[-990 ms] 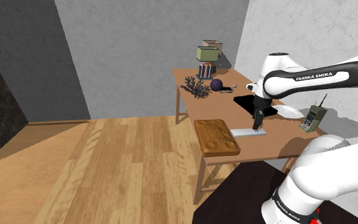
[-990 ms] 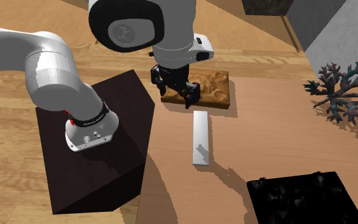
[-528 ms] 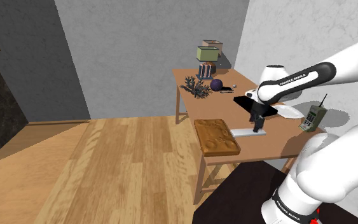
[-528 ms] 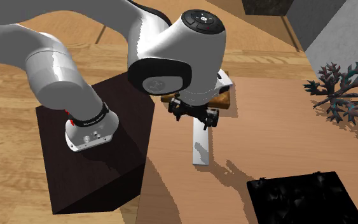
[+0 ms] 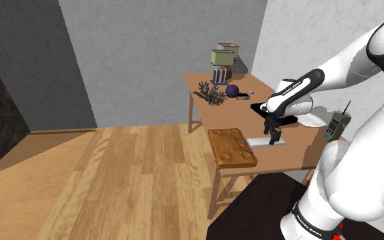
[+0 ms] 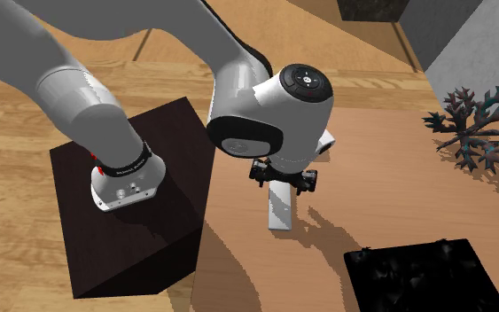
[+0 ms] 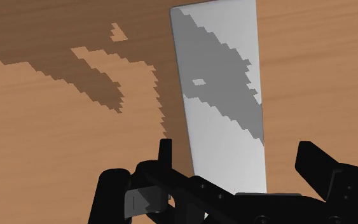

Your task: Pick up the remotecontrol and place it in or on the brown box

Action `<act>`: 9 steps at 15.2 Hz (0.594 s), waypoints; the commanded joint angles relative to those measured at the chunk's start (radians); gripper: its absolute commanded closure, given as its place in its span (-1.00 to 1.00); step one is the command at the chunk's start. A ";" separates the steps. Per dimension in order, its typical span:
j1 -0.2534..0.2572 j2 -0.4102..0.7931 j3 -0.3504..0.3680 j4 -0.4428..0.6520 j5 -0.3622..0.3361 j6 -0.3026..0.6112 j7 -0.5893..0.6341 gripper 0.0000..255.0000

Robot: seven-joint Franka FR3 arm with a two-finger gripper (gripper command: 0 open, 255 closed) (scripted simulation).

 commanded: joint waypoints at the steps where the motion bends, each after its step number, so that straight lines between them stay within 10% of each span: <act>1: 0.045 0.057 -0.038 -0.002 0.076 0.043 -0.056 -1.00; 3: 0.101 0.137 -0.075 -0.008 0.211 0.091 -0.153 -1.00; 9: 0.093 0.137 -0.067 -0.008 0.212 0.091 -0.154 -1.00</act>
